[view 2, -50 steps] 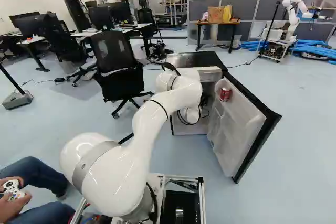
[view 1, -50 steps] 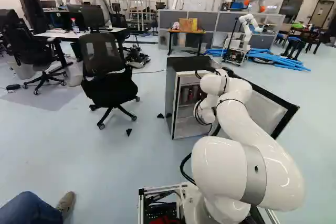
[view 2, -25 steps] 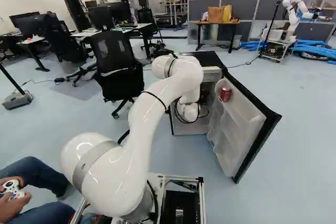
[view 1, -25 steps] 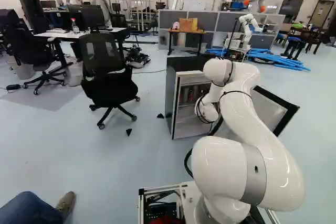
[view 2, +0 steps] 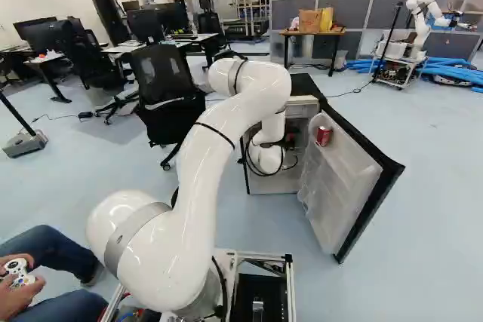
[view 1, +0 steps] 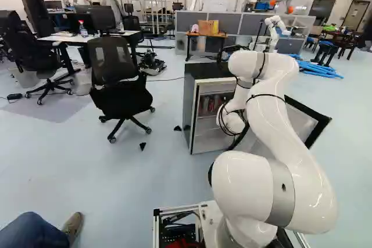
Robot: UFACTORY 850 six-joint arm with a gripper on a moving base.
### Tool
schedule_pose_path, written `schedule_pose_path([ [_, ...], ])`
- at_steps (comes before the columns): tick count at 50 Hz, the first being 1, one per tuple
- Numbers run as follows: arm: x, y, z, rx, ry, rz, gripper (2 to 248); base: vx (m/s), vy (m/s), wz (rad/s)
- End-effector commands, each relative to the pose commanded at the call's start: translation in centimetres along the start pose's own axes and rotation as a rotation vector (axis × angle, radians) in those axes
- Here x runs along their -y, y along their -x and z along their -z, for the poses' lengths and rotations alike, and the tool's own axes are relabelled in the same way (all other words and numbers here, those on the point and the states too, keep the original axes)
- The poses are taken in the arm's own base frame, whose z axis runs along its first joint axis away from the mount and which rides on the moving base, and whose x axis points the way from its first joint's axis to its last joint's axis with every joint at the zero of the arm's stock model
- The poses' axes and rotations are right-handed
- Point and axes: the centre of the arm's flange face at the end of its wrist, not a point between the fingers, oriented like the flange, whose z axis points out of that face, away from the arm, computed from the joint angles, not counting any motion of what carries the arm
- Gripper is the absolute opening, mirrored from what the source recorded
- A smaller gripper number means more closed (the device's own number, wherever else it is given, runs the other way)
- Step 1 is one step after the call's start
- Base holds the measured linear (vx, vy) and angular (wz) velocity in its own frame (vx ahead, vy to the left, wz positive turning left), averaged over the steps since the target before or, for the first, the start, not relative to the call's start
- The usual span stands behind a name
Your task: Grab a drink from the fridge
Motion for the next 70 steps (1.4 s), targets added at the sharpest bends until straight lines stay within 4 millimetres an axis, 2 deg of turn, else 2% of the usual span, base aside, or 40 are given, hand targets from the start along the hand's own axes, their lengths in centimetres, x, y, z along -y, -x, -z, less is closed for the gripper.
schedule_pose_path([
  [50, 2.8, -5.0, 12.9, 0.072, -0.030, 0.002, 93, 0.000, 0.000, 0.000],
  [70, 3.1, -6.7, 17.6, 0.078, -0.029, 0.001, 93, 0.000, 0.000, 0.000],
])
